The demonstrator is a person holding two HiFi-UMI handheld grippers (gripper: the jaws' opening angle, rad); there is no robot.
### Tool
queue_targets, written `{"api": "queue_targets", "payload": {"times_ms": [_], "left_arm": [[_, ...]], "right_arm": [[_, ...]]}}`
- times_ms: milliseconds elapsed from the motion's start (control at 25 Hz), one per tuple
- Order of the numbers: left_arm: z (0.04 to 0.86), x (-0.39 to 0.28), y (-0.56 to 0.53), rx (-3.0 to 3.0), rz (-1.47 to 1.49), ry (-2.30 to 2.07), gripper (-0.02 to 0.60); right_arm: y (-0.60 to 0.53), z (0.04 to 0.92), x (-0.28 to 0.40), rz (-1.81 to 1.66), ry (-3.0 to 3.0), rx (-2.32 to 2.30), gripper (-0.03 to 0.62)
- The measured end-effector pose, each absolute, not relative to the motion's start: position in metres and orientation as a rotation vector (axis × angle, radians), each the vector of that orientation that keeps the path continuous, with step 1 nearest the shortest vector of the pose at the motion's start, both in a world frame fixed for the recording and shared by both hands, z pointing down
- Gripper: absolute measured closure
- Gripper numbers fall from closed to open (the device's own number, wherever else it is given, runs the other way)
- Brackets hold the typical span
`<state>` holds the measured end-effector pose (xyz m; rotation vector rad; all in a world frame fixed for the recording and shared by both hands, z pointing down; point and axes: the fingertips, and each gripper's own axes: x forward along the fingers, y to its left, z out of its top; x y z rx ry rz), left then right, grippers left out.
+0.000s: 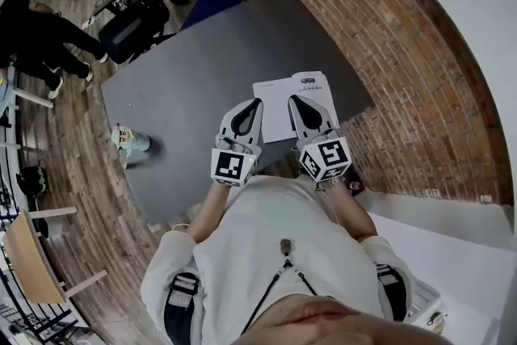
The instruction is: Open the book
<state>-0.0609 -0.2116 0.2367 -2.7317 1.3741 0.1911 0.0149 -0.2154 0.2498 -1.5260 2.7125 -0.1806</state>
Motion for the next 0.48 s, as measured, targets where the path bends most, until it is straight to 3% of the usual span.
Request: {"api": "queue_targets", "payload": {"times_ms": [480], "left_arm": [[0.241,-0.053,-0.201,-2.792,0.089,1.320,0.558]], "right_arm": [[-0.205,0.241,0.019,-0.238,2.676,-1.491,0.559]]}}
